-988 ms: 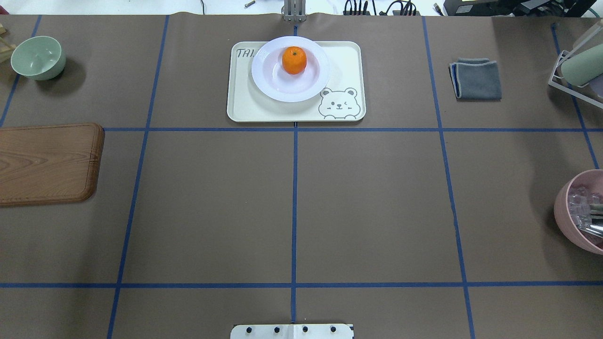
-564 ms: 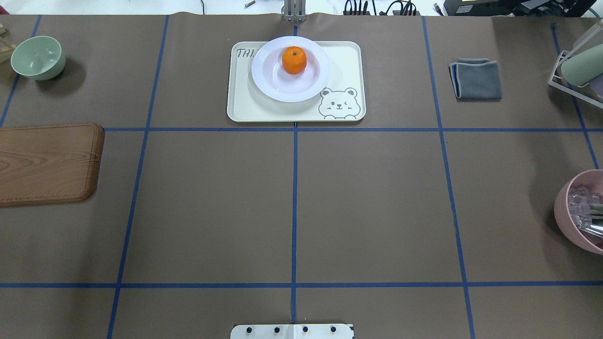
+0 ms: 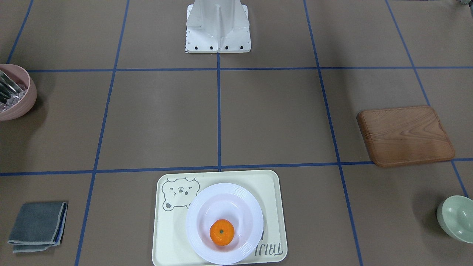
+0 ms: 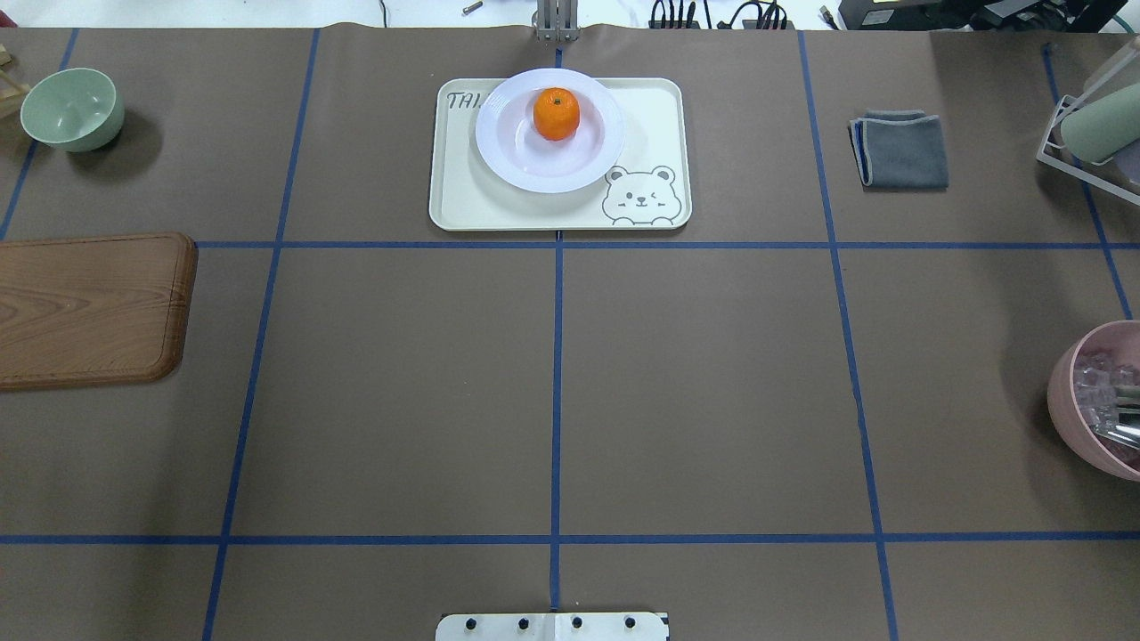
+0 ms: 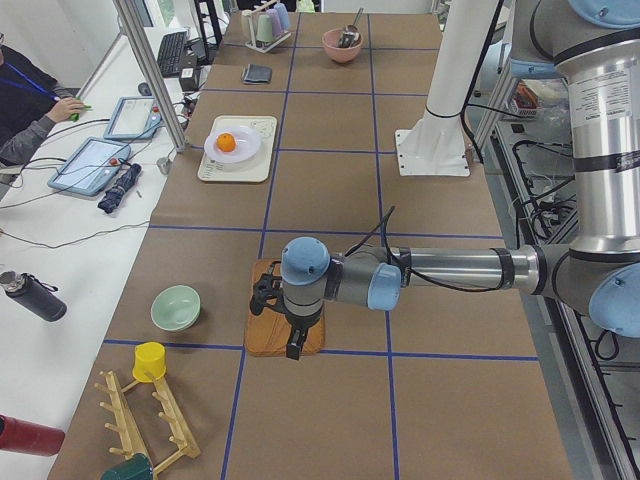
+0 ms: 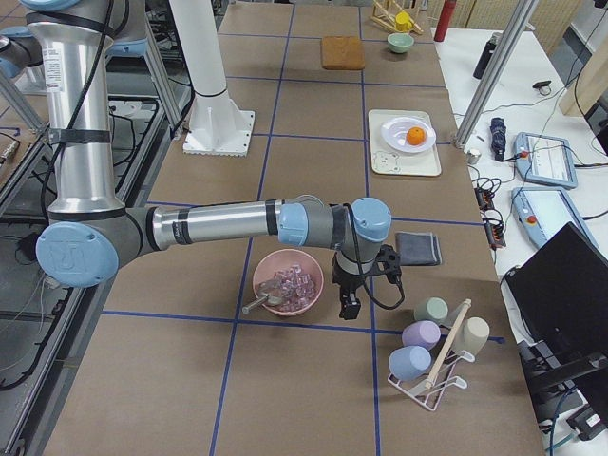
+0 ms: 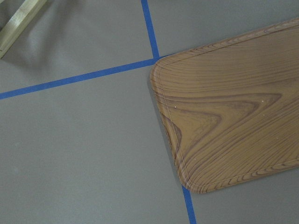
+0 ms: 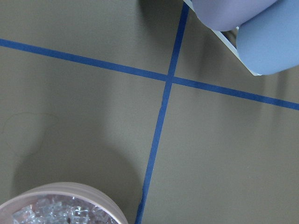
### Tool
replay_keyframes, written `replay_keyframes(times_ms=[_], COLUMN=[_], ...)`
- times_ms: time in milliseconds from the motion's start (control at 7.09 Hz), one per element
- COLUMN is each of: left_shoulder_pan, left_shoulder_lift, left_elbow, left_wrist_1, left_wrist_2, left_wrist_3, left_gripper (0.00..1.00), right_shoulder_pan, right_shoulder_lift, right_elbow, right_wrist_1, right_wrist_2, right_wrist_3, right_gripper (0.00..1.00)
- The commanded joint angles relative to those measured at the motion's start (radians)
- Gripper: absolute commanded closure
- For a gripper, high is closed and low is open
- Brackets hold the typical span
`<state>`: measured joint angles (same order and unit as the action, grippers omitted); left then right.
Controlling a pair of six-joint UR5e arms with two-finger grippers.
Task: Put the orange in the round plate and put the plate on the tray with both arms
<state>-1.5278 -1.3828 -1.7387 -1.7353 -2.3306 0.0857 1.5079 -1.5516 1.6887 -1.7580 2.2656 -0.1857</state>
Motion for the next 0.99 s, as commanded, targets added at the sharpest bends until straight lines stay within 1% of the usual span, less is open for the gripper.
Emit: replay_keyframes(times_ms=[0, 282, 564, 847], left_shoulder_pan=[0.000, 0.002, 0.000, -0.002], left_shoulder_lift=[-0.001, -0.001, 0.001, 0.002], left_elbow=[0.007, 0.008, 0.039, 0.042], left_wrist_1=[0.000, 0.002, -0.004, -0.003], left_wrist_2=[-0.001, -0.001, -0.047, -0.047], left_wrist_3=[0.000, -0.001, 0.000, -0.001], left_gripper=[0.02, 0.02, 0.02, 0.02], right_shoulder_pan=[0.000, 0.000, -0.002, 0.000], right_shoulder_lift=[0.002, 0.002, 0.002, 0.002], right_elbow=[0.003, 0.003, 0.002, 0.003], right_wrist_1=[0.000, 0.000, 0.000, 0.000], right_wrist_2=[0.002, 0.002, 0.002, 0.002], right_wrist_3=[0.000, 0.000, 0.000, 0.000], right_gripper=[0.00, 0.00, 0.00, 0.00])
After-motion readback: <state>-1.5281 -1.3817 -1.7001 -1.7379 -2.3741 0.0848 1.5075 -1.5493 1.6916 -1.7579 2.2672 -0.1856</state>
